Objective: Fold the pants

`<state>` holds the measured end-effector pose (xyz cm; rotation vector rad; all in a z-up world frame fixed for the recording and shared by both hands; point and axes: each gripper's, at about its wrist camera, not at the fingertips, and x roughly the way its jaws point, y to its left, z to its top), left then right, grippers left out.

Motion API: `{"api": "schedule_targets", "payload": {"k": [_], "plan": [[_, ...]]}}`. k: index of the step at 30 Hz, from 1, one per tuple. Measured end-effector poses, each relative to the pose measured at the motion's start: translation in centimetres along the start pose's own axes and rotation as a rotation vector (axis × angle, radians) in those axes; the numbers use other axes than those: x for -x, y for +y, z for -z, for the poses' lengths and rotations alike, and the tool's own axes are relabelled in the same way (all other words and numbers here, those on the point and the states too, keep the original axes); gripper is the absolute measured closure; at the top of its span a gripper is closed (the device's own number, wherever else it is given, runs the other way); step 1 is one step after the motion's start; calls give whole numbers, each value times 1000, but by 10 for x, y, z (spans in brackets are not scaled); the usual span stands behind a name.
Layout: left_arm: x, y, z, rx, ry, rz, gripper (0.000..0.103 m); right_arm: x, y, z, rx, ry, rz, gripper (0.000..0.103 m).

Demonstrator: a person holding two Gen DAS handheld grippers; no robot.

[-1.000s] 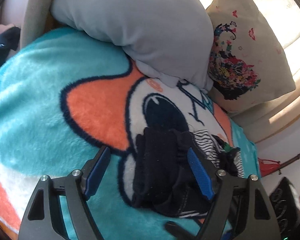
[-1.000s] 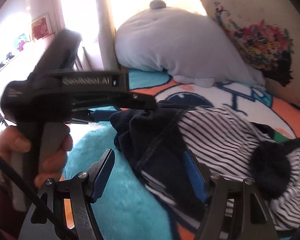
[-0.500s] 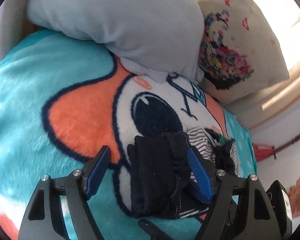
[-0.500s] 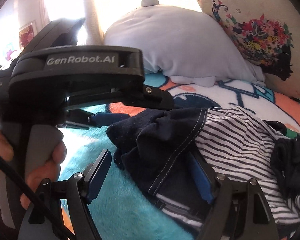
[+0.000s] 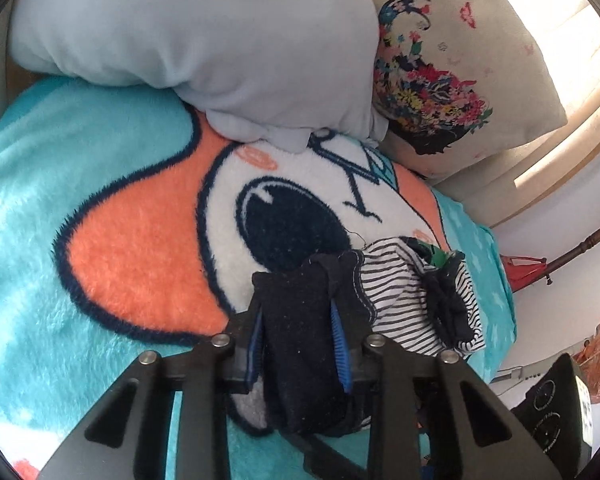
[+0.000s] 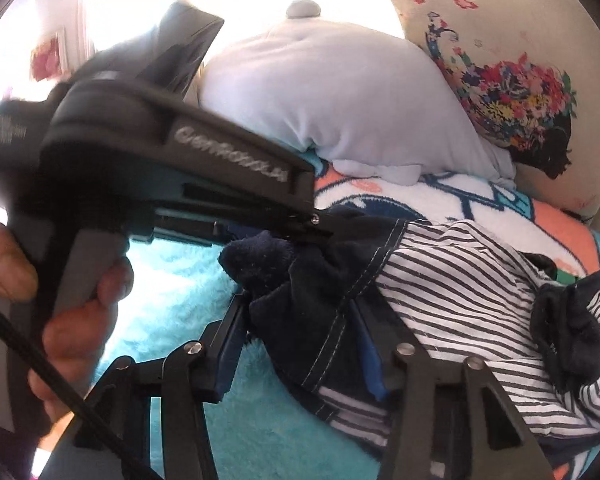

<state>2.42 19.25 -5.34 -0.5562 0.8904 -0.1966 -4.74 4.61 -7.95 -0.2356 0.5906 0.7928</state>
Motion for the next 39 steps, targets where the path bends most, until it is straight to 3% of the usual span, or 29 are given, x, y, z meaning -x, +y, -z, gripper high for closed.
{"api": "schedule_targets", "payload": {"k": [4, 8, 17, 18, 21, 23, 26, 39], "plan": [[5, -8, -1, -16, -6, -7, 78, 2, -6, 0, -15, 2, -36, 46], [10, -15, -3, -27, -5, 4, 78, 9, -5, -2, -15, -20, -75, 29], [16, -28, -6, -51, 7, 20, 79, 18, 11, -3, 62, -105, 44, 27], [16, -29, -6, -53, 4, 13, 79, 17, 11, -4, 61, -105, 57, 28], [17, -30, -8, -56, 0, 0, 81, 13, 8, -5, 58, -85, 60, 61], [18, -34, -8, -60, -5, 4, 81, 14, 1, -6, 41, -80, 29, 71], [22, -47, -10, -84, -16, 11, 82, 23, -5, -9, 29, -93, 10, 76], [12, -143, -15, -154, -20, 79, 85, 86, -73, -11, -164, -181, -101, 78]]}}
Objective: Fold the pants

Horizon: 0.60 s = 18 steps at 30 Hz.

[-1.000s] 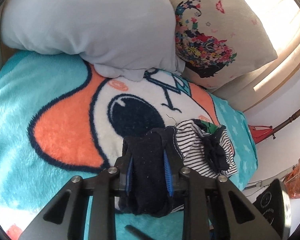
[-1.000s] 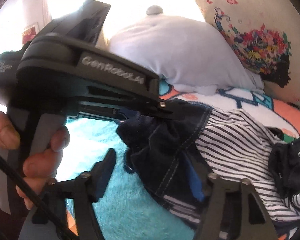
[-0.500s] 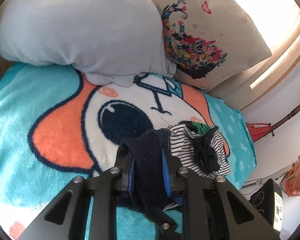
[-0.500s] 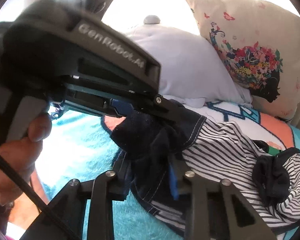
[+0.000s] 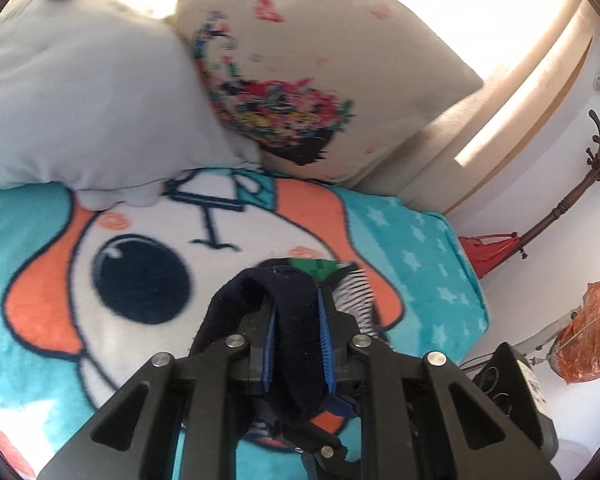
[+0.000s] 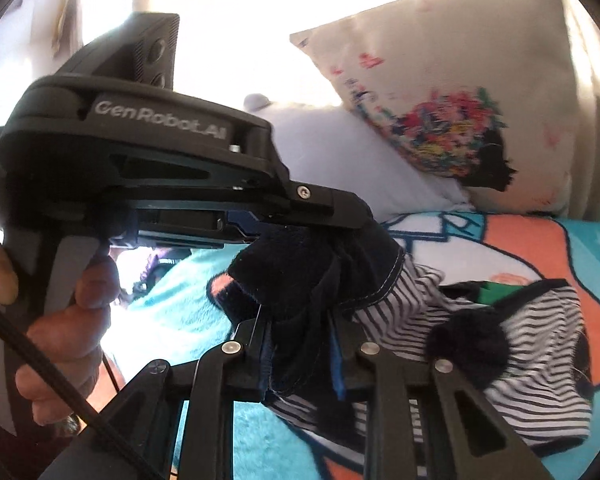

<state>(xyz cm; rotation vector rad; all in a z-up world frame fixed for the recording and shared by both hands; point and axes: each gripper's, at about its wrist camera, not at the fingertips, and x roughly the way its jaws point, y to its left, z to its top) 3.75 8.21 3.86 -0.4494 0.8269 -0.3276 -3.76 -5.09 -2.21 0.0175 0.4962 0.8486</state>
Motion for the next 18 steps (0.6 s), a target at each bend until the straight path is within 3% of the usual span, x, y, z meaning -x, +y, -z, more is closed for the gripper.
{"api": "schedule_targets", "payload": {"k": [11, 14, 18], "plan": [[-77, -85, -9, -81, 84, 6, 90, 57, -92, 5, -215, -77, 29, 77], [-97, -100, -9, -101, 113, 15, 97, 68, -112, 10, -256, -92, 53, 77], [-123, -118, -11, -144, 144, -13, 97, 78, -142, 21, -331, -97, 76, 77]]}}
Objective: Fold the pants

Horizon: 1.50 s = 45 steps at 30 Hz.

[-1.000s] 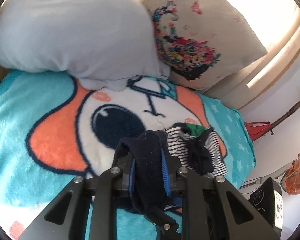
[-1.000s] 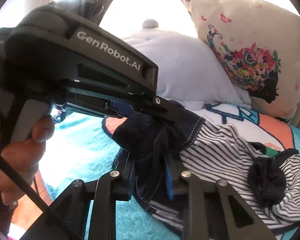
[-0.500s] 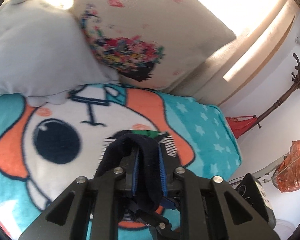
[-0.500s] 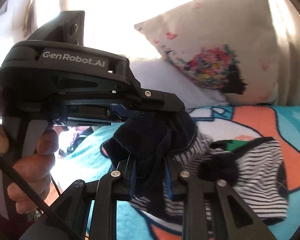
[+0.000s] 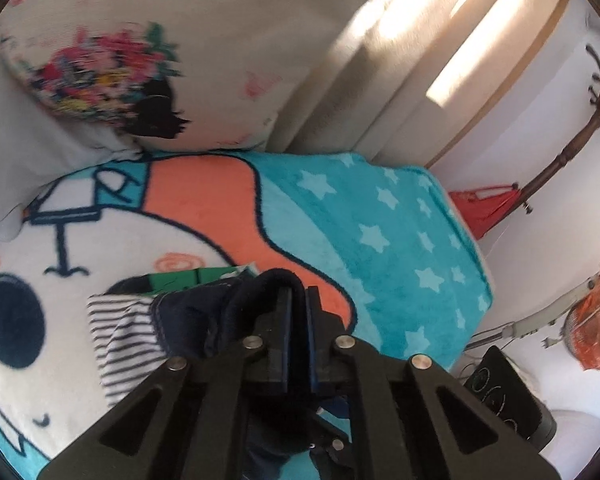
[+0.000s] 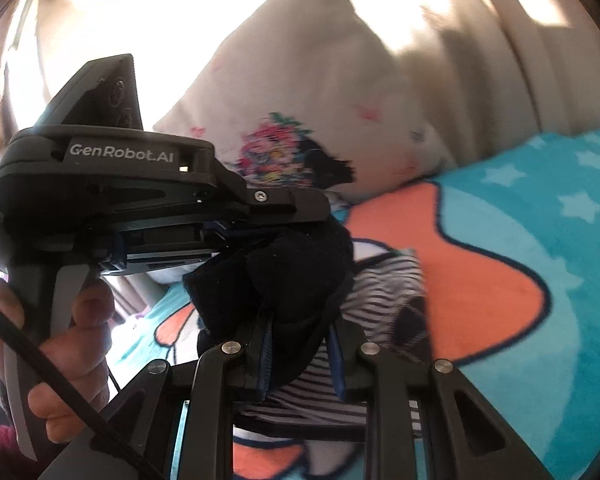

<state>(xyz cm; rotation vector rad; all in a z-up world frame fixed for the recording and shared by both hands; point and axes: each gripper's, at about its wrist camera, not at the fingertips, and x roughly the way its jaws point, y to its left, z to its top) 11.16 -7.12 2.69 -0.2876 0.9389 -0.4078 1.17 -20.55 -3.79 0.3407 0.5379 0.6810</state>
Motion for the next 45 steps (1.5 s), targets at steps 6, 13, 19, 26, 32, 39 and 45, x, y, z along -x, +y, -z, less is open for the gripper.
{"api": "schedule_targets", "payload": {"k": [6, 13, 19, 26, 32, 39, 45], "plan": [[-15, -9, 0, 15, 37, 49, 90, 5, -39, 2, -72, 7, 84, 75], [15, -1, 10, 29, -34, 6, 58, 23, -72, 0, -156, -16, 153, 53], [37, 31, 33, 82, -113, -71, 57, 60, -79, -21, -227, -112, 10, 53], [45, 56, 70, 95, -166, -150, 57, 18, -50, -45, -267, 20, -324, 43], [32, 64, 89, 98, -145, -167, 57, -41, -33, -43, -309, 130, -430, 40], [14, 65, 97, 68, -141, -187, 46, -69, -65, -31, -358, 136, -263, 42], [15, 76, 99, 98, -121, -142, 40, -63, -83, -30, -387, 109, -188, 45]]}}
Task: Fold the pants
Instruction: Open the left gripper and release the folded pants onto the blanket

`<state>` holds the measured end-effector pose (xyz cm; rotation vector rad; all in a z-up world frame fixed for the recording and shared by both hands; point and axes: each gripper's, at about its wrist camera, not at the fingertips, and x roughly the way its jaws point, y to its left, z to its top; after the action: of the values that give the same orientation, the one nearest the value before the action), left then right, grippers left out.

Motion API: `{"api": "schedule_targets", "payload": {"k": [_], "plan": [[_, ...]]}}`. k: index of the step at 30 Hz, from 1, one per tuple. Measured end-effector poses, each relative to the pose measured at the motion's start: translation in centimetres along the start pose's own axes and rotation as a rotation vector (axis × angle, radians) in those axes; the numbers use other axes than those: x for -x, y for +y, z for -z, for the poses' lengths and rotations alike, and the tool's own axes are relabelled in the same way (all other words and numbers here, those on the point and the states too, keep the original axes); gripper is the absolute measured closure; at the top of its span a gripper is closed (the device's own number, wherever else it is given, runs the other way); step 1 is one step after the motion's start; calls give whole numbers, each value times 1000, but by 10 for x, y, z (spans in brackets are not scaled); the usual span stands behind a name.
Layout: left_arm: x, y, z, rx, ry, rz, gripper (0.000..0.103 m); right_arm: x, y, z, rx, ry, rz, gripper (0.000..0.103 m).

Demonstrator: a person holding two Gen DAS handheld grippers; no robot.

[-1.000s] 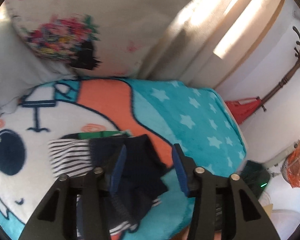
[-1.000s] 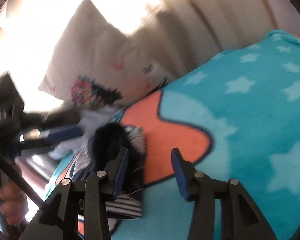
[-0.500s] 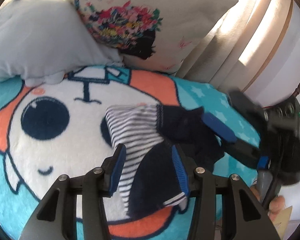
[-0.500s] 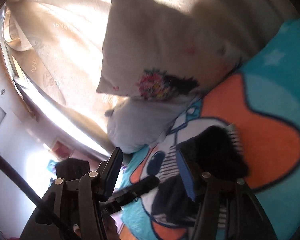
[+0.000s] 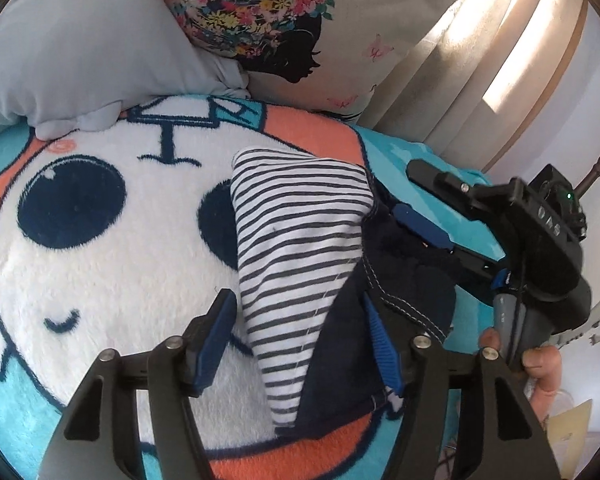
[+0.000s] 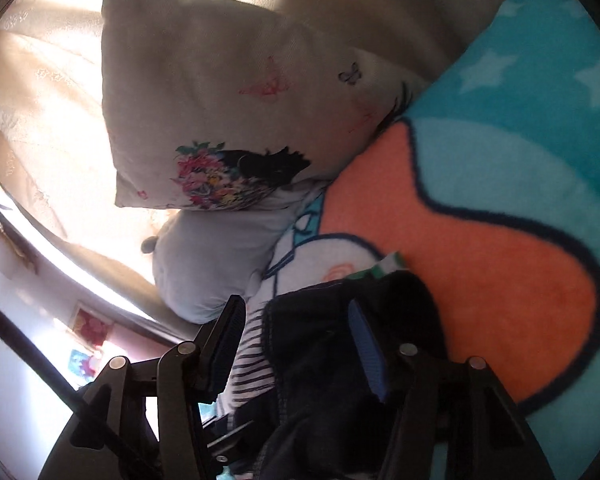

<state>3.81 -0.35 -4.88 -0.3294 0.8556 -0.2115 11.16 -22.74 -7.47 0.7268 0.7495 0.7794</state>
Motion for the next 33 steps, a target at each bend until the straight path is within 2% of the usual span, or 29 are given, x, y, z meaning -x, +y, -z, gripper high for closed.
{"api": "schedule_targets", "payload": {"k": [4, 7, 10, 13, 16, 20, 23, 26, 27, 31, 33], "plan": [[14, -1, 0, -14, -15, -18, 40, 5, 10, -2, 61, -18, 72, 45], [26, -6, 0, -41, -54, -66, 40, 22, 21, 3, 98, -51, 83, 38], [26, -10, 2, -64, -74, -88, 40, 42, 35, 16, 128, -84, 35, 34], [13, -7, 5, -49, -29, -88, 40, 47, 33, 31, 97, -53, -50, 33], [6, -4, 7, -28, -14, -65, 37, 41, 18, 40, 85, -7, 22, 34], [13, -5, 7, -29, -17, -74, 36, 42, 3, 38, 38, -4, 10, 37], [23, -12, 8, -68, -45, -112, 36, 49, 14, 36, 85, -20, 48, 35], [22, -21, 12, -132, -56, -167, 36, 56, 28, 41, 182, -37, 154, 34], [20, -23, 13, -145, -52, -178, 36, 55, 33, 44, 230, -37, 231, 34], [13, -28, 15, -171, -25, -202, 36, 42, 29, 52, 330, 11, 431, 33], [15, -30, 15, -188, -26, -213, 36, 37, 27, 55, 354, 33, 458, 31]]}}
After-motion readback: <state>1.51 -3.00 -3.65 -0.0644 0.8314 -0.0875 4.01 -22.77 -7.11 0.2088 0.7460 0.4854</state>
